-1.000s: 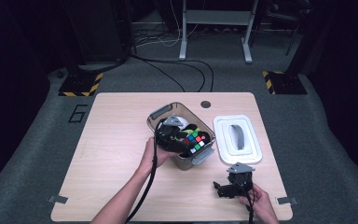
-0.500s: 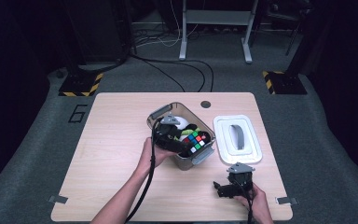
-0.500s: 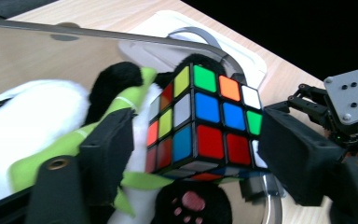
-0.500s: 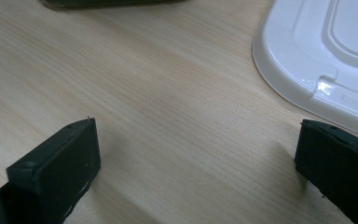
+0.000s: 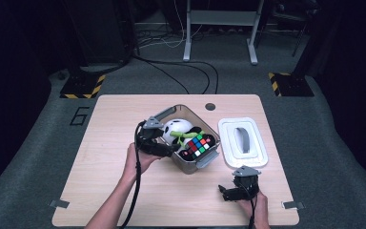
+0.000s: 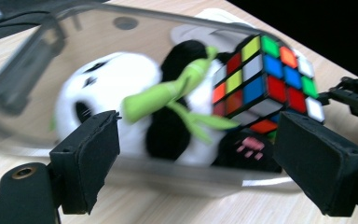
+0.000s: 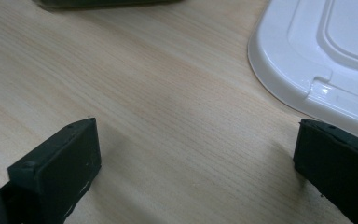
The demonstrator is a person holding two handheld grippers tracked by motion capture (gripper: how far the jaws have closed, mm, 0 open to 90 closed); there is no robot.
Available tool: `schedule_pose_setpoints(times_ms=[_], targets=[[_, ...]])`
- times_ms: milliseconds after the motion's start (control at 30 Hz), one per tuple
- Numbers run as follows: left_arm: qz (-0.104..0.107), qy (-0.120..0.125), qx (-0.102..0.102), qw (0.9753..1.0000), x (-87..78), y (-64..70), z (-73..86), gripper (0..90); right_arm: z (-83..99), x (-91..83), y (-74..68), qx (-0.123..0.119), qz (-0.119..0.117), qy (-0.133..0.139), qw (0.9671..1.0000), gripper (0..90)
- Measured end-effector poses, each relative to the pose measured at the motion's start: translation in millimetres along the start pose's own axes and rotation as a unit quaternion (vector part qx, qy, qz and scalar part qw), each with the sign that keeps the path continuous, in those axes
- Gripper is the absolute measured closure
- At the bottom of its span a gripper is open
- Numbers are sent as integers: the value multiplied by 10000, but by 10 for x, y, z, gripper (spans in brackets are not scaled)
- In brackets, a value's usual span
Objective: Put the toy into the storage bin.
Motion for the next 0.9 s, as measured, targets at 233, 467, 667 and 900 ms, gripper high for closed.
schedule_pose_setpoints(times_ms=[233,467,667,900], targets=[[-327,-58,-203,9992,-174,-227,242,119,-7,11,-1,30,0,-12,10000,0],[-614,-164,-334,9974,-236,-374,454,99,-7,13,1,25,19,-11,10000,0],[-908,-430,-362,9943,-261,-510,731,89,-7,13,1,34,18,-7,10000,0],[-1330,-625,-596,9874,-257,-680,1118,76,-10,18,-4,52,59,5,10000,0]])
Point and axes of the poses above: each handheld gripper's, and its own axes: x roughly forward along the jaws, z roughly out of its underside, y roughly to its right, the point moved 3 cm from there along x, roughly forward along the jaws, and after that the axes turned 9 degrees about y, right-handed, at the moved point
